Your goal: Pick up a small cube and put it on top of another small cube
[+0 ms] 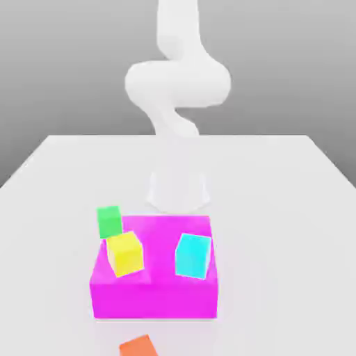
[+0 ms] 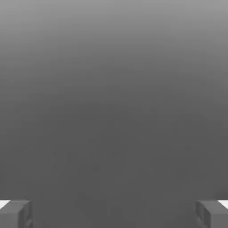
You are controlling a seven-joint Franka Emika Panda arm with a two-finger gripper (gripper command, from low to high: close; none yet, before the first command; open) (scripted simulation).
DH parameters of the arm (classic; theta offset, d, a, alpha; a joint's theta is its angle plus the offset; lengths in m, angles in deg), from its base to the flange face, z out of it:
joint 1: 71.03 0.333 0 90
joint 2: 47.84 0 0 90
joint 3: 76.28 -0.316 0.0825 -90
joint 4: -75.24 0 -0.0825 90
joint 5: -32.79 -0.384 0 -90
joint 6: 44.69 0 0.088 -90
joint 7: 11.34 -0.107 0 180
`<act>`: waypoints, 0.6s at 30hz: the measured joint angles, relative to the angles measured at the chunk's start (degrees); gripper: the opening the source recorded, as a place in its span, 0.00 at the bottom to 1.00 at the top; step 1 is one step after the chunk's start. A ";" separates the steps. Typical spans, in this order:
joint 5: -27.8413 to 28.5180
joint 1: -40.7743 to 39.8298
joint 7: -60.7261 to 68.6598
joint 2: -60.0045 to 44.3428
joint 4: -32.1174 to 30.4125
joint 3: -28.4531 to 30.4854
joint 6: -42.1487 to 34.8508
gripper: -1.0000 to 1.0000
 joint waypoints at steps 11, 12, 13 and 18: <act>8.22 -10.93 -24.96 -23.30 -0.07 -8.16 6.26 0.50; 8.98 -11.62 -27.19 -25.39 -0.06 -8.61 6.78 0.50; 9.76 -12.14 -29.47 -27.49 -0.07 -8.87 7.34 0.50; 12.72 -13.67 -40.13 -37.82 -0.12 -8.81 10.22 0.50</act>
